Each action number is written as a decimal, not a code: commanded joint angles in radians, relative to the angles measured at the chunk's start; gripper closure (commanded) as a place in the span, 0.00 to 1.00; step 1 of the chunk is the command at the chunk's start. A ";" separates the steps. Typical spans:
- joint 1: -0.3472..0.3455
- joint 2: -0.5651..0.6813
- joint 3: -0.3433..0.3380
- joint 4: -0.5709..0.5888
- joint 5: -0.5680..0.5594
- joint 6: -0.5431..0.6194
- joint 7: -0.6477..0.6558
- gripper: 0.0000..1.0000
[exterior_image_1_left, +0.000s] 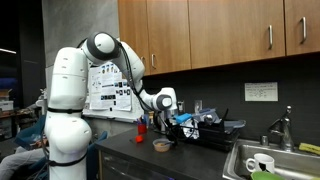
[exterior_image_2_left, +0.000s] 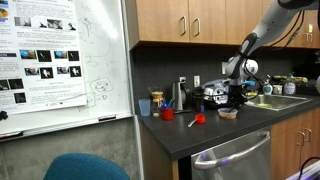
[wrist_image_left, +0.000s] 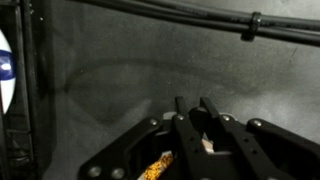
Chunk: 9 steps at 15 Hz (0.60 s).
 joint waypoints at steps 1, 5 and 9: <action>-0.011 -0.007 0.009 0.011 -0.051 0.005 0.010 0.95; -0.007 -0.013 0.004 0.015 -0.126 0.007 0.037 0.95; -0.008 -0.017 0.002 0.018 -0.195 0.007 0.066 0.95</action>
